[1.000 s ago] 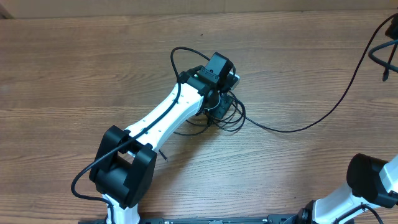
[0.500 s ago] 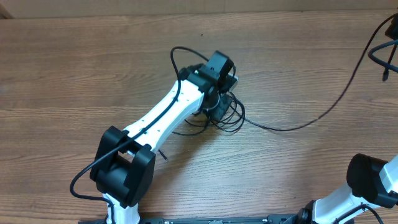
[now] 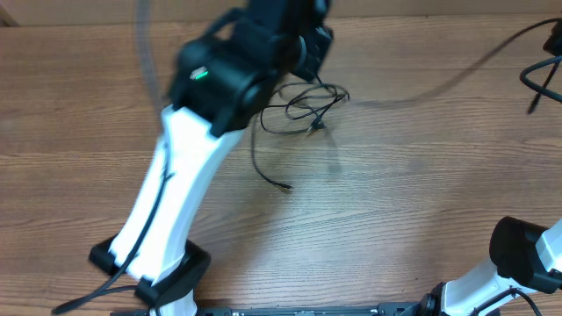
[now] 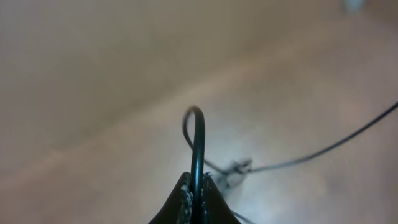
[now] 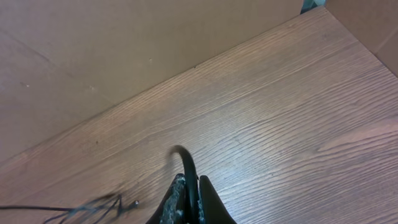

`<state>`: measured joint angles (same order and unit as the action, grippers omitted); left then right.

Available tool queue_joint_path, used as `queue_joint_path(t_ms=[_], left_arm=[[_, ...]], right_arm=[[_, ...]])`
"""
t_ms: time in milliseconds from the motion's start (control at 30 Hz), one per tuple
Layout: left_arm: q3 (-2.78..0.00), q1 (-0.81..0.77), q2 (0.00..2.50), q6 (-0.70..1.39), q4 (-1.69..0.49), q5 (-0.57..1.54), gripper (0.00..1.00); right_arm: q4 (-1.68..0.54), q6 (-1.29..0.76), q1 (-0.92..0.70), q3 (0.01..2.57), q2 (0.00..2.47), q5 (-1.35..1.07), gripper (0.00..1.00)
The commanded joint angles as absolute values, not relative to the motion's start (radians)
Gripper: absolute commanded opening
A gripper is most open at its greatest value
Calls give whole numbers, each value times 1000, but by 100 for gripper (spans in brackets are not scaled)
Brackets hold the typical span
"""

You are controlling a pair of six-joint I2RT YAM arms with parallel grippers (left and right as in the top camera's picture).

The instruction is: Untangle cables

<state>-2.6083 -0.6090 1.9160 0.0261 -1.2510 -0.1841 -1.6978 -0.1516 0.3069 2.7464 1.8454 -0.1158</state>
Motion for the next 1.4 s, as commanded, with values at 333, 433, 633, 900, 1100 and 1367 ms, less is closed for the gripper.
queue_joint_path(t_ms=[333,433,633,900,1100,1367], left_arm=[[-2858,-612,1747,-49,-1295,-773,4],[-2859,-586,1733,-44,-1312,-894,4],[-2858,-463,1690,54,-1377,-923,4],[-2852,-369,1680,84,-1460,-759,4],[-2849,-366,1697,91,-1505,-624,4],[-2849,-366,1815,112,-1643,-451,4]], right_arm=[[-1690,-122,302,2643,1861,-113,4],[-1675,-122,302,2638,1861,-113,4],[-1670,-120,302,2638,1861,-105,4],[-1671,-119,302,2638,1861,-106,4],[-1694,-118,302,2634,1861,-172,4],[-1688,-96,266,2540,1861,-181,4]])
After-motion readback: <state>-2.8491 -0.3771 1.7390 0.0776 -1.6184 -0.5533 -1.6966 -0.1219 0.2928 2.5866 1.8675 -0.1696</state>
